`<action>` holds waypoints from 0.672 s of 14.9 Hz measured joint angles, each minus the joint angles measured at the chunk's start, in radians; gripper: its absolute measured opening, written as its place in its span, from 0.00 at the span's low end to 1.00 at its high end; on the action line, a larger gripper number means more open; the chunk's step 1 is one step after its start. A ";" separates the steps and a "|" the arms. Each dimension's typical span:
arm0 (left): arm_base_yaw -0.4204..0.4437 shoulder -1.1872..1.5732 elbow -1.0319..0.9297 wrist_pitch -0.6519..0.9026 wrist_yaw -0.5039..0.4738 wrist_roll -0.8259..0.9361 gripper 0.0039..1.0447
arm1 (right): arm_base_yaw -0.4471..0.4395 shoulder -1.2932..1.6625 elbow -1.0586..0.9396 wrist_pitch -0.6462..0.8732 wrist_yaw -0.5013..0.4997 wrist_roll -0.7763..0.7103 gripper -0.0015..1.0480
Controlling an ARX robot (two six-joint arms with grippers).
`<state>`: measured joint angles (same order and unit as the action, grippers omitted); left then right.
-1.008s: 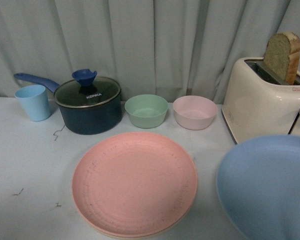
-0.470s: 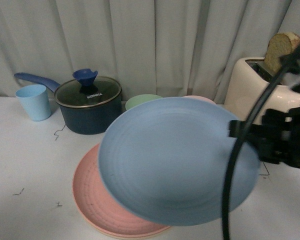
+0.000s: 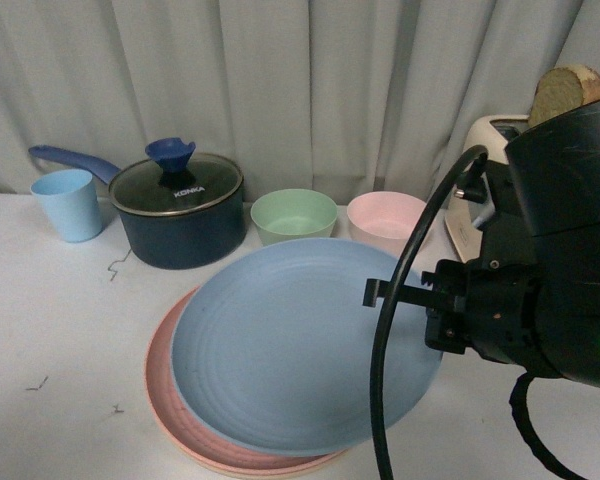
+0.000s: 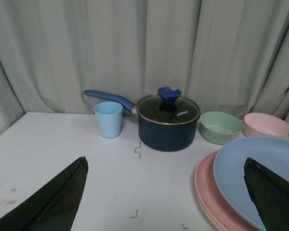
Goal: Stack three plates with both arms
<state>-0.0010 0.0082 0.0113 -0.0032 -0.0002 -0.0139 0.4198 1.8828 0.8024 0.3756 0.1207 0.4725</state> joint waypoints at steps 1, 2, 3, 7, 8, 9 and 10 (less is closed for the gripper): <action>0.000 0.000 0.000 0.000 0.000 0.000 0.94 | 0.006 0.011 0.008 -0.002 -0.002 0.006 0.02; 0.000 0.000 0.000 0.000 0.000 0.000 0.94 | 0.008 0.017 0.014 -0.008 -0.002 0.007 0.02; 0.000 0.000 0.000 0.000 0.000 0.000 0.94 | 0.010 0.024 0.020 -0.015 -0.002 0.010 0.02; 0.000 0.000 0.000 0.000 0.000 0.000 0.94 | 0.020 0.035 0.026 -0.014 0.002 0.010 0.02; 0.000 0.000 0.000 0.000 0.000 0.000 0.94 | 0.042 0.047 0.037 -0.027 0.014 0.010 0.02; 0.000 0.000 0.000 0.000 0.000 0.000 0.94 | 0.061 0.082 0.073 -0.039 0.047 0.015 0.02; 0.000 0.000 0.000 0.000 0.000 0.000 0.94 | 0.065 0.114 0.105 -0.049 0.039 0.033 0.14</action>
<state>-0.0010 0.0082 0.0113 -0.0032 -0.0002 -0.0139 0.4847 1.9968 0.9070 0.3267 0.1593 0.5053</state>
